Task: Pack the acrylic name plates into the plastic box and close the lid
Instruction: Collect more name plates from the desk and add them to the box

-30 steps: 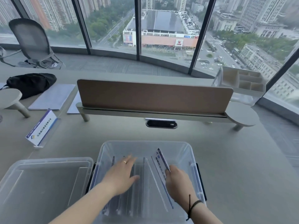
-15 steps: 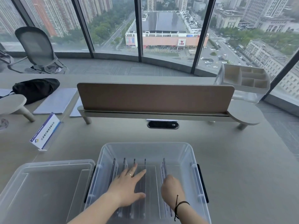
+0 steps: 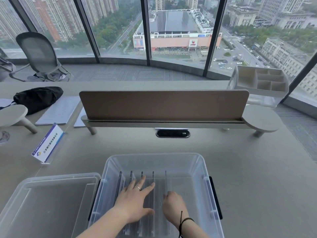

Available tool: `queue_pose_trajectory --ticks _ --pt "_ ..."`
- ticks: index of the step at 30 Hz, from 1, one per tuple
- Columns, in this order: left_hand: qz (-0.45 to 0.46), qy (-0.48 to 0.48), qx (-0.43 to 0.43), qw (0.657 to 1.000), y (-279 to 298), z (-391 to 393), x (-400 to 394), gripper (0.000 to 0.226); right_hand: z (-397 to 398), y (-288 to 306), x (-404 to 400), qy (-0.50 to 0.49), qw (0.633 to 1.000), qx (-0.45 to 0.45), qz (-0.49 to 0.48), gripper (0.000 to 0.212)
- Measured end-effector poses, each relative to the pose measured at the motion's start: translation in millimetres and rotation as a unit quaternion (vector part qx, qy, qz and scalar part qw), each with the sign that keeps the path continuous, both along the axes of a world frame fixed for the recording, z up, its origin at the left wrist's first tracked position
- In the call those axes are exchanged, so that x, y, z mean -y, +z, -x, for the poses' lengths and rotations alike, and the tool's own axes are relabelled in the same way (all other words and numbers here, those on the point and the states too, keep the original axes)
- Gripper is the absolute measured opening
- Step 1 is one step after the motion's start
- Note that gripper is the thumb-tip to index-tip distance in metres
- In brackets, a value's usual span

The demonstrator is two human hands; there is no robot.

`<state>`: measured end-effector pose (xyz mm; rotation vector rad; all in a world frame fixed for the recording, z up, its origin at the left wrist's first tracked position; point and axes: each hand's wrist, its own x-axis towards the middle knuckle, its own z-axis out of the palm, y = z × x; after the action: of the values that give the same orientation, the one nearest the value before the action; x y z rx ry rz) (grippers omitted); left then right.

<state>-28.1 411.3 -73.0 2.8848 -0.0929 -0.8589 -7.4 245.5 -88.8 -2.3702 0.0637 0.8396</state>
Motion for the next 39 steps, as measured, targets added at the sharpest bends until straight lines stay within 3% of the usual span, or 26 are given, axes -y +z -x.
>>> queue_pose_trajectory --ticks 8,12,23,26,28,30,34,39 --pt "-0.011 -0.003 0.0 1.0 -1 -1 0 0.092 1 0 -8 -0.051 0.998 -0.037 -0.025 0.028" --pt "-0.012 -0.002 -0.001 1.0 -2 0 0 0.092 1 0 -9 -0.042 0.998 -0.048 -0.018 0.013" --pt "-0.034 -0.002 0.0 0.999 8 5 5 0.088 1 -1 -7 -0.007 0.999 -0.042 -0.019 0.014" --pt "0.027 0.029 0.032 0.999 24 11 2 0.08 -3 11 -5 0.006 1.0 -0.027 0.001 0.024" --pt "0.117 0.088 0.067 0.987 40 13 -7 0.071 -9 26 -4 -0.002 0.998 0.048 0.034 0.048" --pt "0.186 0.134 0.105 0.968 56 14 -25 0.058 -16 47 -10 -0.015 0.989 0.143 0.032 0.057" --pt "0.258 0.243 0.2 0.914 78 13 -79 0.028 -31 74 -46 0.095 0.961 0.26 0.008 0.037" --pt "0.259 0.345 0.272 0.86 82 -1 -167 0.018 -42 89 -120 0.212 0.934 0.284 -0.036 0.027"
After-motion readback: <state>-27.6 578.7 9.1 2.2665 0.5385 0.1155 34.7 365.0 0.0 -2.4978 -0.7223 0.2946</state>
